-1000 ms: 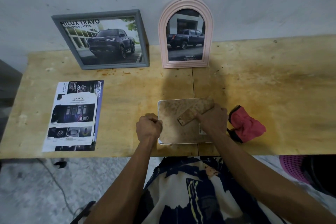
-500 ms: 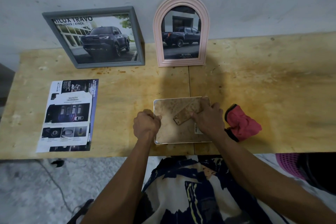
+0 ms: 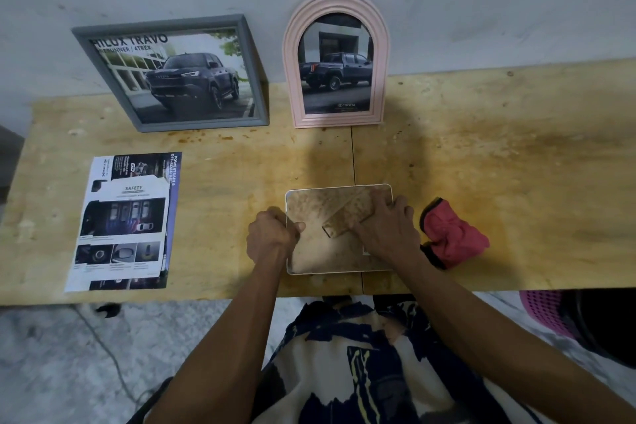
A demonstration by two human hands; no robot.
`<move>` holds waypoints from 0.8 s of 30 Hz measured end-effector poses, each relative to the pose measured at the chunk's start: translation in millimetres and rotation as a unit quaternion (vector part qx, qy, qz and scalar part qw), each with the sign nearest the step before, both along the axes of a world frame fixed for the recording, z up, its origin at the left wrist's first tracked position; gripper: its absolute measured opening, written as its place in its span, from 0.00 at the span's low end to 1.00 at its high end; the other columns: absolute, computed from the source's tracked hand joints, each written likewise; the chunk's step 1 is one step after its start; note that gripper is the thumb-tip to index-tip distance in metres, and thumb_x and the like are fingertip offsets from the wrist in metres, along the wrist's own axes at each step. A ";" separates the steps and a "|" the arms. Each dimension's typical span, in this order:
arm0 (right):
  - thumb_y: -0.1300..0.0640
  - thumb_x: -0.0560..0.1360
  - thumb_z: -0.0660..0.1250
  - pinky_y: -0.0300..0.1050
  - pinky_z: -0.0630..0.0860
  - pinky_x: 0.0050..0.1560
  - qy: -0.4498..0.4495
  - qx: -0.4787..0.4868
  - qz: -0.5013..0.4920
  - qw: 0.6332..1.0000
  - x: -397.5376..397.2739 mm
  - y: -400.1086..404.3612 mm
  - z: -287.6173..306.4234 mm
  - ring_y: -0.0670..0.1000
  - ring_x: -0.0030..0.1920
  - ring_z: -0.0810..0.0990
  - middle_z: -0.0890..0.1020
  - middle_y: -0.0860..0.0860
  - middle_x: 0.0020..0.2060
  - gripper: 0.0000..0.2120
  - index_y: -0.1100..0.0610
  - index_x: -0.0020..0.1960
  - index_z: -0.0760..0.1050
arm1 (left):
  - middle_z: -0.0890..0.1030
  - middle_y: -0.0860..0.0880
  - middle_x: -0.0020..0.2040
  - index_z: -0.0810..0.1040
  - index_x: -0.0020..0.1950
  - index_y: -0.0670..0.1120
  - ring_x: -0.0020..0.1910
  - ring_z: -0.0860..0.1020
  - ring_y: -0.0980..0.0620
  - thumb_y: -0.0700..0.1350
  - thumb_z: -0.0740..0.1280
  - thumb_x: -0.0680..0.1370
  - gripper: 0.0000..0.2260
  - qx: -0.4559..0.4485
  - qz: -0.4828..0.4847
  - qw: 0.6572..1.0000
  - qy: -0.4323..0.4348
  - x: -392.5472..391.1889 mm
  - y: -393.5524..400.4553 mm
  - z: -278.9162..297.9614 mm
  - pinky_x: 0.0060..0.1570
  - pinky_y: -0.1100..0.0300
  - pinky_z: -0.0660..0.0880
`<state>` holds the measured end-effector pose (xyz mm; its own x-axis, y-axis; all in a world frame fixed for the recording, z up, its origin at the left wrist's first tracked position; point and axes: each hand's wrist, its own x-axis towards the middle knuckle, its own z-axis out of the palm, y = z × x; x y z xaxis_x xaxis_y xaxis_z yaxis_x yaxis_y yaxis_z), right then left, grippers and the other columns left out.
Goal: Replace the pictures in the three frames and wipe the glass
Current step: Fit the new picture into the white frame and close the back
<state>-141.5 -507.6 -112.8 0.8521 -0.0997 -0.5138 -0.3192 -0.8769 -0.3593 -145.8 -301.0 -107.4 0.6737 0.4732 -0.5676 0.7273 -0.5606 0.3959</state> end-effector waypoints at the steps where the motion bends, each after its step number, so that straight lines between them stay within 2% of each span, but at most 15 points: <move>1: 0.36 0.72 0.64 0.59 0.72 0.51 0.005 0.005 -0.003 1.000 0.1 0.3 0.4 0.62 0.63 0.62 0.61 0.57 0.64 0.34 0.47 0.71 0.55 | 0.83 0.47 0.44 0.78 0.43 0.50 0.43 0.81 0.43 0.54 0.77 0.68 0.13 -0.006 0.000 1.000 0.001 2.1 -1.0 0.4 0.40 0.54 0.77; 4: 0.35 0.71 0.65 0.60 0.72 0.53 0.004 0.011 -0.005 1.000 -0.6 0.8 -0.6 0.63 0.64 0.60 0.60 0.57 0.64 0.35 0.47 0.71 0.56 | 0.82 0.51 0.49 0.77 0.54 0.54 0.49 0.81 0.43 0.57 0.75 0.67 0.19 -0.012 -0.025 1.000 -0.003 7.7 -8.2 4.0 0.44 0.53 0.78; 6: 0.35 0.71 0.65 0.61 0.73 0.53 0.008 0.010 -0.002 1.000 -1.0 1.3 -1.3 0.63 0.64 0.60 0.60 0.57 0.64 0.34 0.47 0.70 0.57 | 0.82 0.50 0.53 0.76 0.57 0.54 0.53 0.81 0.43 0.59 0.76 0.66 0.23 0.003 -0.039 0.999 -0.001 9.9 -11.0 3.7 0.45 0.52 0.76; 12: 0.34 0.71 0.66 0.63 0.74 0.56 0.010 0.006 0.015 1.000 1.3 -2.3 -6.4 0.63 0.65 0.59 0.59 0.58 0.67 0.35 0.47 0.71 0.58 | 0.81 0.48 0.56 0.73 0.58 0.54 0.55 0.79 0.40 0.55 0.79 0.66 0.25 0.008 -0.032 0.999 0.011 14.3 -9.6 2.0 0.45 0.52 0.73; 18: 0.34 0.72 0.65 0.61 0.74 0.53 0.008 -0.025 0.031 0.999 0.5 1.3 -6.5 0.62 0.65 0.59 0.59 0.58 0.66 0.34 0.47 0.70 0.57 | 0.81 0.48 0.55 0.72 0.55 0.55 0.55 0.79 0.41 0.54 0.79 0.67 0.22 0.009 -0.027 1.000 0.008 14.0 -10.7 2.8 0.44 0.54 0.71; 20: 0.35 0.71 0.68 0.61 0.74 0.53 0.015 -0.021 0.046 0.999 -0.5 -2.7 -5.1 0.62 0.65 0.59 0.59 0.58 0.66 0.38 0.47 0.72 0.55 | 0.82 0.49 0.53 0.72 0.51 0.55 0.53 0.79 0.42 0.54 0.79 0.67 0.20 -0.007 -0.030 1.000 -0.003 12.7 -7.9 1.2 0.44 0.54 0.72; 22: 0.37 0.68 0.72 0.61 0.72 0.58 0.038 -0.008 0.076 0.996 -3.4 -9.1 -5.5 0.64 0.66 0.57 0.56 0.59 0.68 0.47 0.47 0.76 0.49 | 0.82 0.50 0.51 0.72 0.49 0.55 0.51 0.80 0.44 0.54 0.80 0.66 0.20 -0.030 -0.036 0.999 -0.013 9.8 -2.5 -0.8 0.44 0.52 0.76; 24: 0.37 0.66 0.74 0.59 0.68 0.63 0.043 -0.006 0.110 0.993 -7.1 -15.4 -5.8 0.66 0.67 0.57 0.55 0.60 0.69 0.53 0.47 0.78 0.43 | 0.82 0.50 0.53 0.74 0.54 0.54 0.52 0.80 0.45 0.51 0.81 0.64 0.24 -0.063 -0.057 0.996 -0.022 5.1 4.1 -1.9 0.47 0.51 0.78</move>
